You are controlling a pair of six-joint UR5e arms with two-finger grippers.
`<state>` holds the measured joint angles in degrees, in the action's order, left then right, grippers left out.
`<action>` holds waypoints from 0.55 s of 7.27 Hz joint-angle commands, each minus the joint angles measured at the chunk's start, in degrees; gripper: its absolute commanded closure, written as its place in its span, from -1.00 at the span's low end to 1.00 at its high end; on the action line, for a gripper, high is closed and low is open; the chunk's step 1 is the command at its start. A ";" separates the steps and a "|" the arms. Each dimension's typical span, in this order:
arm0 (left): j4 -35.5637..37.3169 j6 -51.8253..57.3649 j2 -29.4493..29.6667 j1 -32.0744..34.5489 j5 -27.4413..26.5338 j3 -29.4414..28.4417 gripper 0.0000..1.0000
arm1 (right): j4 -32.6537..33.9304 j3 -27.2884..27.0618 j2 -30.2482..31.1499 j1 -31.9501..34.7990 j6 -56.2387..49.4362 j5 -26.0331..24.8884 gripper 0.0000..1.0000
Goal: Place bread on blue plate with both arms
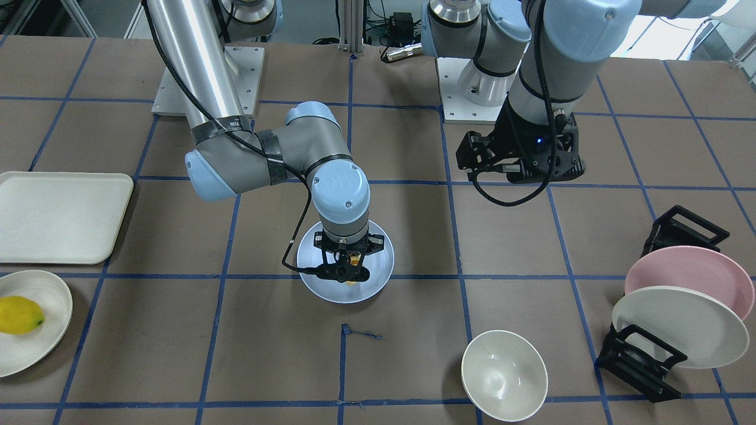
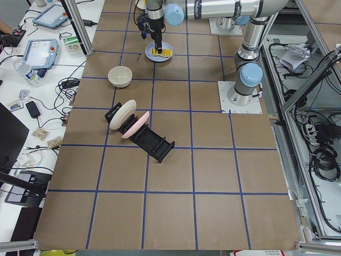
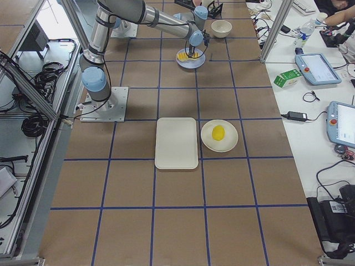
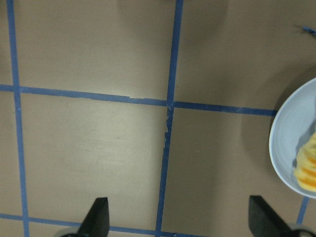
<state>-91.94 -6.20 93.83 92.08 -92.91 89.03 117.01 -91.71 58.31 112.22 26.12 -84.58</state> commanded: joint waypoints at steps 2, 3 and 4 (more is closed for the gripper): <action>-0.61 3.80 -4.53 0.55 0.61 0.00 -1.00 | -0.03 0.03 0.23 0.02 -0.11 -0.05 -1.00; -0.61 5.66 -5.31 0.64 1.06 -0.08 -1.00 | -0.20 1.08 0.49 -0.24 -0.37 -0.75 -1.00; -0.61 6.28 -5.50 0.56 1.67 -0.26 -1.00 | -0.98 2.05 1.45 -0.68 -0.98 -0.93 -1.00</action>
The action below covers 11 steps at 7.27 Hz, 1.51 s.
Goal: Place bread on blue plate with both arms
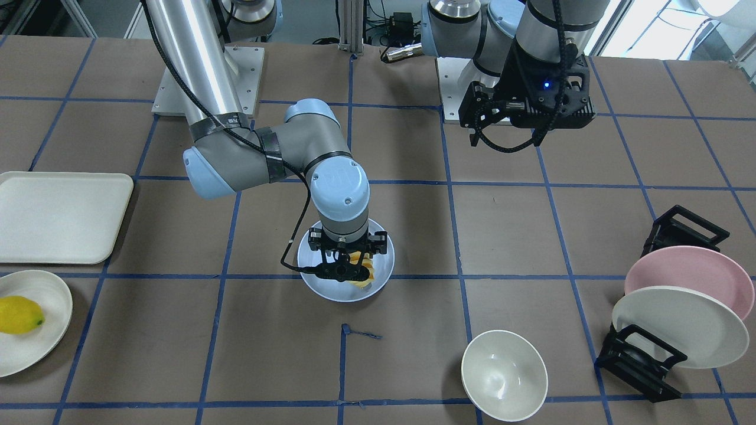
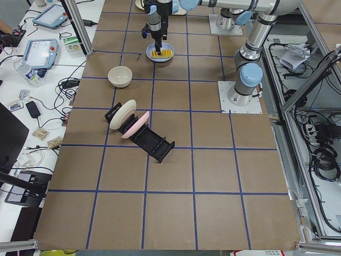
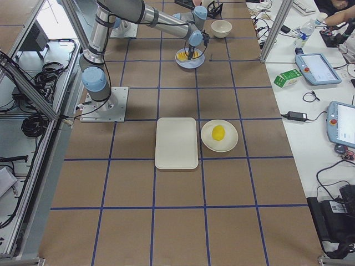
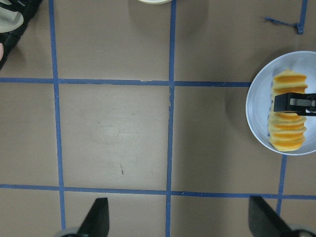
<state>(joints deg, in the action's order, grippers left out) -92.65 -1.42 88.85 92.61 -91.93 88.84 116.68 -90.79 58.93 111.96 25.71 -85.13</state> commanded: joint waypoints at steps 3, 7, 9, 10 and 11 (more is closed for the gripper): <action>-0.08 1.50 -2.02 -0.06 -0.09 0.45 -1.00 | -6.71 1.40 8.62 -6.29 -1.88 -0.38 -1.00; -0.26 1.07 -2.89 -0.33 0.26 0.80 -1.00 | -22.79 1.40 25.93 -17.12 -18.66 -3.72 -1.00; 0.01 0.71 -2.90 -0.41 0.43 0.80 -1.00 | -29.73 1.05 31.84 -19.49 -19.30 -3.99 -1.00; 0.01 0.71 -2.90 -0.41 0.52 0.80 -1.00 | -30.28 1.14 32.03 -21.07 -19.30 -2.86 -1.00; 0.01 0.71 -2.81 -0.41 0.52 0.80 -1.00 | -30.55 0.96 32.12 -21.69 -19.38 -2.67 -1.00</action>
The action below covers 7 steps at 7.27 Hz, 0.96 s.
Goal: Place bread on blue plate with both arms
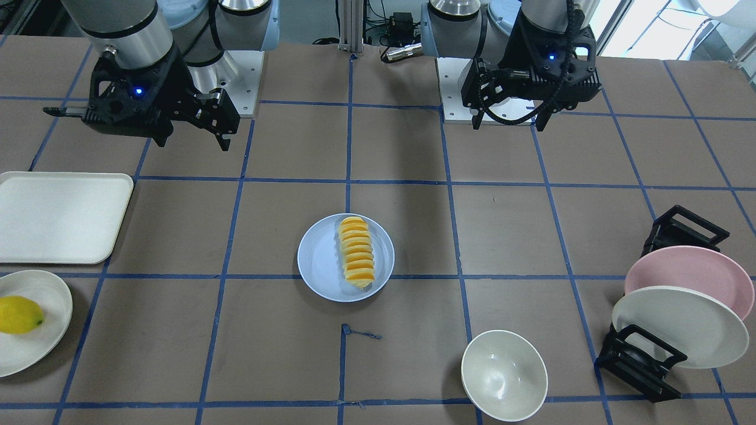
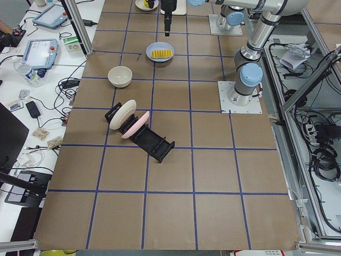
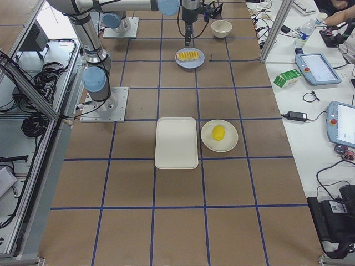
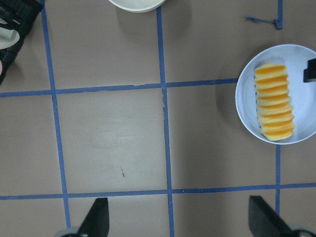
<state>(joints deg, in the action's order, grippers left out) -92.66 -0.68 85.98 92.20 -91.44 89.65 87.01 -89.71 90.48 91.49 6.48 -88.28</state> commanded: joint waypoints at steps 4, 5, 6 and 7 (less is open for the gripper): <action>0.02 0.07 0.07 -0.01 0.03 0.00 -1.00 | -1.49 -0.55 0.92 -1.13 0.38 -0.49 -1.00; 0.03 -0.11 0.07 -0.01 0.21 0.00 -1.00 | -1.67 -0.56 1.01 -1.22 0.64 -0.58 -1.00; 0.03 -0.02 0.07 -0.01 0.21 -0.08 -1.00 | -1.75 -0.64 1.01 -1.14 0.82 -0.58 -1.00; 0.03 -0.20 0.07 -0.01 0.21 -0.08 -1.00 | -1.75 -0.64 1.10 -0.87 0.82 -0.50 -1.00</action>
